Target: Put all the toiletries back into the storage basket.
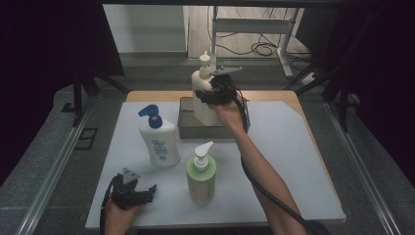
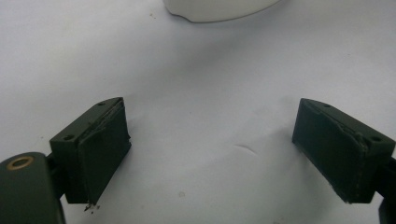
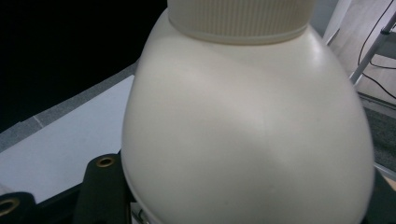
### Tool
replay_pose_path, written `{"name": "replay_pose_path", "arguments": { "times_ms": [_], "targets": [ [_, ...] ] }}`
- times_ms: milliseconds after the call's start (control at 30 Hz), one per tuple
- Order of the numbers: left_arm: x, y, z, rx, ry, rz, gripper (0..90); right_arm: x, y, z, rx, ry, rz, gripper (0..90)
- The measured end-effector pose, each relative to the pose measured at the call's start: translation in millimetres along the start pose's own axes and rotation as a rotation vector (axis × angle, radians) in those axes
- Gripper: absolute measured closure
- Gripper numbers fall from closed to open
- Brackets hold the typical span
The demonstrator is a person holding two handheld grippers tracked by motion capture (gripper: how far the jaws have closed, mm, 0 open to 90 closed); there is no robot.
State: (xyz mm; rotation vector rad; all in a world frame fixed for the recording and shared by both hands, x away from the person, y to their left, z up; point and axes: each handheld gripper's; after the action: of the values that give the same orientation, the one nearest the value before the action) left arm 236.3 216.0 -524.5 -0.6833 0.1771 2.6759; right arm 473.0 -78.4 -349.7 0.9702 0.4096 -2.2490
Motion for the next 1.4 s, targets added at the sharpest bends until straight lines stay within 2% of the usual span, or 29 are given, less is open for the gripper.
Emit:
{"name": "replay_pose_path", "arguments": {
  "times_ms": [367, 633, 1000, 1400],
  "targets": [
    [-0.1, 0.0, 0.0, 0.0, 0.0, 0.001, 10.5, -4.0, 4.0, -15.9, 0.02, 0.008, -0.001, 40.1],
    [-0.1, -0.1, 0.1, 0.0, -0.002, 0.001, 10.5, -3.3, 0.8, -29.2, 0.026, 0.005, 0.012, 40.0],
    [-0.1, 0.0, 0.0, 0.0, -0.001, 0.001, 10.5, 7.3, -4.1, -46.4, 0.019, -0.03, 0.008, 40.0],
    [-0.1, 0.0, 0.1, -0.001, -0.002, 0.0, 10.4, 15.8, -6.9, -52.2, 0.004, -0.052, 0.008, 39.8]
  ]
}}
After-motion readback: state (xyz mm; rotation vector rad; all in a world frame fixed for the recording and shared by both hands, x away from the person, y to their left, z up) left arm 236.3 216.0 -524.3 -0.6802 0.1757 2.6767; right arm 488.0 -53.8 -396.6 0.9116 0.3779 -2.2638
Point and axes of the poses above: each handheld gripper's, and its own axes: z roughly backward along the jaws, x roughly out of its underside, y roughly to its right, and after that the axes turned 14 degrees about -y, right-handed
